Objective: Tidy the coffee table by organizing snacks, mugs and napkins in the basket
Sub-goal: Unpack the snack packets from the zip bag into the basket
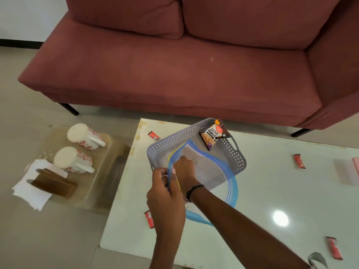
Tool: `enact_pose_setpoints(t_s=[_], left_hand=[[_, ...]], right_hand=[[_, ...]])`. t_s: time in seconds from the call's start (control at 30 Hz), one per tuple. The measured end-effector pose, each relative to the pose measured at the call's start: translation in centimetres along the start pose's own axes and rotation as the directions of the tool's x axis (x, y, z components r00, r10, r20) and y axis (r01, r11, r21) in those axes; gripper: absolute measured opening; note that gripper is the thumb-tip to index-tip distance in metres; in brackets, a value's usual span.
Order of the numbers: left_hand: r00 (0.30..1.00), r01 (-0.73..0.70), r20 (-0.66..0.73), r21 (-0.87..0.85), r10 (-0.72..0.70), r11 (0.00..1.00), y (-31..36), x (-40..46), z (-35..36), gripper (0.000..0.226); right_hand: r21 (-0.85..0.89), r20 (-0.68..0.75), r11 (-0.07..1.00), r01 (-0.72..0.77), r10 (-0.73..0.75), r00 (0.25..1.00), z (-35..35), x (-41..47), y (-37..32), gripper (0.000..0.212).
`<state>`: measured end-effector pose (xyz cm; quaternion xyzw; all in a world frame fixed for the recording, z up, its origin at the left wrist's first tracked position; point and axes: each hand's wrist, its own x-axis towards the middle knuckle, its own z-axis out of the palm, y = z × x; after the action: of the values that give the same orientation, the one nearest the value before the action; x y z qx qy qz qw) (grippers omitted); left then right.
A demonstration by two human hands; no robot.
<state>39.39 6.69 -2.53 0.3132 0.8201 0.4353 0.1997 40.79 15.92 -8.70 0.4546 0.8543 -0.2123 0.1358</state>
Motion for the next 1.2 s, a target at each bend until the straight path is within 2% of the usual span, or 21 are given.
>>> enact_pose_setpoints(t_s=[0.07, 0.17, 0.27, 0.37, 0.5, 0.6, 0.73, 0.83, 0.9, 0.97, 1.03, 1.1, 1.2], left_hand=[[0.999, 0.034, -0.013, -0.019, -0.034, 0.999, -0.1, 0.6, -0.1, 0.01], [0.995, 0.093, -0.029, -0.045, -0.094, 0.995, -0.3, 1.8, -0.2, 0.017], [0.989, 0.138, -0.041, -0.055, -0.141, 0.989, -0.5, 2.9, -0.3, 0.02], [0.987, 0.156, -0.032, -0.069, -0.158, 0.985, -0.6, 3.9, -0.3, 0.018], [0.986, 0.165, -0.006, -0.064, -0.166, 0.984, -0.7, 4.4, 0.0, 0.023], [0.99, 0.142, -0.005, -0.056, -0.143, 0.988, -0.6, 4.4, 0.5, 0.027], [0.989, 0.145, 0.002, -0.053, -0.145, 0.988, -0.4, 4.5, 0.9, 0.027], [0.988, 0.155, -0.006, -0.067, -0.156, 0.986, -0.4, 4.7, 0.9, 0.019], [0.986, 0.162, -0.009, -0.07, -0.164, 0.984, -0.3, 4.8, 0.9, 0.019], [0.986, 0.168, 0.01, -0.07, -0.167, 0.983, -0.2, 4.8, 1.1, 0.023], [0.987, 0.162, 0.031, -0.06, -0.16, 0.985, 0.0, 4.8, 1.4, 0.028], [0.987, 0.155, 0.042, -0.059, -0.153, 0.986, 0.1, 4.9, 1.8, 0.031], [0.986, 0.16, 0.05, -0.064, -0.157, 0.985, 0.2, 4.8, 2.3, 0.029]], right_hand=[[0.013, -0.085, 0.996, -0.085, 0.086, 0.993, -0.3, -0.8, 0.0, 0.027], [0.124, -0.219, 0.986, -0.111, 0.136, 0.966, -0.9, -3.0, 0.5, 0.021], [0.264, -0.358, 0.963, -0.051, 0.147, 0.922, -2.7, -5.5, 2.2, 0.014], [0.501, -0.508, 0.864, 0.047, 0.25, 0.825, -4.7, -7.4, 4.8, 0.008], [0.71, -0.449, 0.702, 0.059, 0.387, 0.805, -5.8, -8.3, 7.3, 0.013], [0.695, -0.524, 0.711, 0.105, 0.401, 0.752, -6.4, -8.4, 8.2, 0.015], [0.593, -0.704, 0.781, 0.193, 0.388, 0.594, -8.8, -8.6, 9.8, 0.014], [0.532, -0.782, 0.827, 0.181, 0.398, 0.48, -10.8, -8.4, 12.0, 0.011], [0.546, -0.776, 0.826, 0.137, 0.438, 0.453, -10.8, -7.5, 13.8, 0.011], [0.583, -0.738, 0.809, 0.073, 0.49, 0.464, -9.5, -6.0, 15.7, 0.012], [0.63, -0.655, 0.777, -0.012, 0.539, 0.529, -7.2, -4.3, 17.2, 0.013], [0.683, -0.504, 0.716, -0.146, 0.606, 0.616, -4.6, -2.7, 18.2, 0.012], [0.679, -0.317, 0.665, -0.311, 0.648, 0.692, -1.3, -0.8, 18.8, 0.012]])
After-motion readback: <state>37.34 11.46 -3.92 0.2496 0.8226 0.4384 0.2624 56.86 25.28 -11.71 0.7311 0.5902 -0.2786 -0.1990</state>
